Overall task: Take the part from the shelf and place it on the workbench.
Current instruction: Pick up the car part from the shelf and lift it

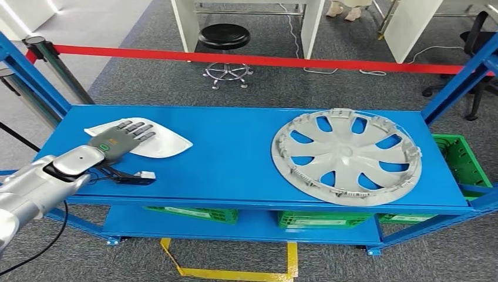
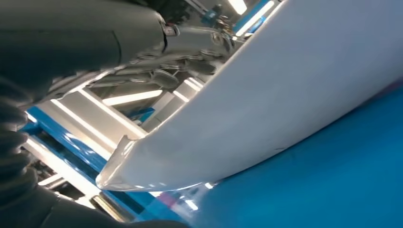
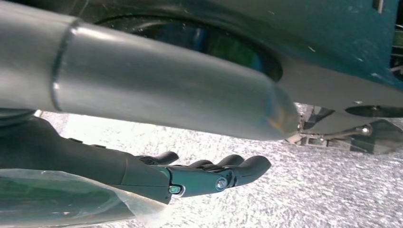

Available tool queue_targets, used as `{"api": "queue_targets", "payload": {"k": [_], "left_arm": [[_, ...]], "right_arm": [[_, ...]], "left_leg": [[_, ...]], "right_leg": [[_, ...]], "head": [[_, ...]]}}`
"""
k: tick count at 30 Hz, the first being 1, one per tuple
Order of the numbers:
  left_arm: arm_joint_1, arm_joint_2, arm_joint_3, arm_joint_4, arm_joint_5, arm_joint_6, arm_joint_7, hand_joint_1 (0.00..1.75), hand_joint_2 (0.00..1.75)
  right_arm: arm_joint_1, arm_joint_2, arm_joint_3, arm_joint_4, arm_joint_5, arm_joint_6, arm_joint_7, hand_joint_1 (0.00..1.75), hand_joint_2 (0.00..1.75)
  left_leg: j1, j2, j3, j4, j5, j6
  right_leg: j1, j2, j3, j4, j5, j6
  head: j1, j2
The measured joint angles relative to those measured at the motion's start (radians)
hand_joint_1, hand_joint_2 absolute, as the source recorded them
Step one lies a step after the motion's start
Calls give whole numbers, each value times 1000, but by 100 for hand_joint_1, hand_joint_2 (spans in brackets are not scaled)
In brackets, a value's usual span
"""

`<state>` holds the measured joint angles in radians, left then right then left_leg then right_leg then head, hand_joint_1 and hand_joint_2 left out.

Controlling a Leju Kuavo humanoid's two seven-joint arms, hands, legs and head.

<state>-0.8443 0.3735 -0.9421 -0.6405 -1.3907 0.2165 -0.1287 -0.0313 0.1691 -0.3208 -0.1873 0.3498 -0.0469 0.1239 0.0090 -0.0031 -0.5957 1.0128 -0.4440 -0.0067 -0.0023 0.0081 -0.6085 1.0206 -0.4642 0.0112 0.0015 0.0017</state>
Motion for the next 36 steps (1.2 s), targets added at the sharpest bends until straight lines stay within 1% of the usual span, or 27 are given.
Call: {"api": "queue_targets", "payload": {"k": [1,2,4,5,6,7,8,9,10,11,12,14,16,17,19,20,21,22,23,24,26,27,30,32,33,35,36], "left_arm": [[0,-6,1,5,0,1,0,0,175],[0,-12,2,9,1,2,0,0,175],[1,-22,4,18,3,5,0,0,175],[2,-27,4,23,5,6,1,0,175],[3,-31,5,28,6,8,2,0,175],[4,-34,5,32,8,9,3,0,175],[5,-36,6,35,8,10,5,0,175],[5,-38,7,38,9,11,6,0,175],[5,-39,8,40,9,11,7,0,175],[5,-39,10,42,9,10,8,0,175],[5,-39,12,46,10,8,10,0,175],[7,-41,17,54,11,2,15,0,175],[9,-43,23,66,12,-3,27,0,175],[10,-43,25,72,11,-4,33,0,175],[14,-45,26,85,9,-4,43,0,175],[17,-46,26,89,9,-3,46,0,175],[20,-47,26,93,8,-3,48,0,175],[21,-48,26,96,8,-3,49,0,175],[20,-48,27,98,8,-2,49,0,175],[18,-48,28,99,8,-2,49,0,175],[14,-48,31,100,8,-2,49,0,175],[12,-49,32,101,8,-2,49,44,175],[10,-50,34,102,8,-1,49,175,175],[9,-52,35,103,7,-1,50,175,175],[10,-54,36,104,5,1,51,175,175],[14,-56,37,108,-2,6,54,175,175],[17,-57,38,111,-6,9,56,175,175]], "right_arm": [[0,0,0,0,0,0,0,0,0],[0,0,0,0,0,-1,0,0,0],[1,0,0,0,1,-2,1,0,0],[2,0,0,0,2,-3,1,0,0],[3,0,0,0,2,-4,2,0,0],[4,0,0,0,3,-5,3,0,0],[4,0,0,0,3,-5,3,0,0],[4,0,0,0,3,-6,4,0,0],[3,0,0,0,3,-6,4,0,0],[2,0,0,0,4,-6,4,0,0],[2,0,0,0,4,-6,4,0,0],[2,0,0,0,6,-7,4,0,0],[3,0,0,0,8,-9,4,0,0],[3,0,0,0,9,-10,4,0,0],[4,0,0,0,10,-12,4,0,0],[4,0,0,0,10,-12,4,0,0],[5,0,0,0,10,-12,4,0,0],[6,0,0,0,11,-13,4,0,0],[6,0,0,0,11,-13,4,0,0],[6,0,0,0,11,-13,4,0,0],[6,2,0,0,11,-13,4,0,0],[6,2,0,0,11,-13,3,0,0],[5,3,0,0,12,-13,3,0,0],[5,3,0,0,12,-13,3,0,0],[5,3,0,0,12,-13,3,0,0],[6,3,0,0,12,-14,3,0,0],[7,3,0,0,13,-15,3,0,0]], "left_leg": [[2,0,1,-3,2,7],[3,1,1,-5,4,12],[3,2,0,-5,5,19],[3,2,0,-5,6,19],[3,2,0,-4,6,20],[3,1,1,-4,6,20],[3,1,1,-4,5,19],[3,1,2,-2,4,17],[1,0,1,0,3,14],[-2,0,0,2,2,9],[-4,-1,-1,3,2,3],[-4,-2,0,-1,5,-8],[-2,-1,-6,17,-11,-17],[-1,-1,-21,54,-36,-22],[0,0,-76,186,-106,-29],[0,0,-103,250,-131,-31],[0,0,-118,287,-139,-30],[0,0,-116,284,-127,-28],[-1,0,-94,239,-96,-23],[-2,0,-60,168,-59,-17],[-8,1,0,40,-13,-3],[-10,1,14,9,-7,1],[-12,1,19,-10,-4,9],[-5,2,23,-23,5,17],[-3,2,24,-26,8,20],[-2,3,20,-27,9,23],[-1,3,19,-26,9,23]], "right_leg": [[0,-1,-10,19,-15,6],[-1,-1,-31,63,-41,10],[-2,-2,-95,197,-104,16],[-2,-2,-122,256,-123,17],[-2,-2,-134,280,-122,18],[-2,-2,-127,264,-103,18],[-3,-3,-100,213,-73,17],[-5,-3,-64,141,-42,16],[-5,-3,-27,75,-22,13],[-6,-3,-2,30,-11,9],[-5,-2,12,7,-10,5],[-3,0,15,3,-8,-7],[-6,0,15,0,-4,-19],[-8,0,16,-1,-2,-24],[-8,-1,16,-1,-2,-30],[-7,-1,16,-1,-3,-30],[-6,-1,16,-1,-3,-31],[-5,-1,17,-1,-3,-31],[-4,-1,18,-1,-3,-31],[-3,-1,20,-1,-3,-31],[0,0,20,0,-4,-27],[1,0,19,0,-4,-24],[-1,-2,16,0,-5,-8],[-1,-2,-5,40,-35,3],[-3,-3,-30,90,-64,7],[-6,-3,-93,222,-124,15],[-8,-3,-114,265,-135,18]], "head": [[2,0],[3,0],[5,0],[6,0],[6,0],[6,0],[6,0],[6,0],[6,0],[5,0],[5,0],[4,0],[2,0],[0,0],[-3,0],[-2,0],[-3,0],[-3,0],[-3,0],[-3,0],[-2,0],[-2,0],[-2,0],[2,0],[4,0],[6,0],[6,0]]}}
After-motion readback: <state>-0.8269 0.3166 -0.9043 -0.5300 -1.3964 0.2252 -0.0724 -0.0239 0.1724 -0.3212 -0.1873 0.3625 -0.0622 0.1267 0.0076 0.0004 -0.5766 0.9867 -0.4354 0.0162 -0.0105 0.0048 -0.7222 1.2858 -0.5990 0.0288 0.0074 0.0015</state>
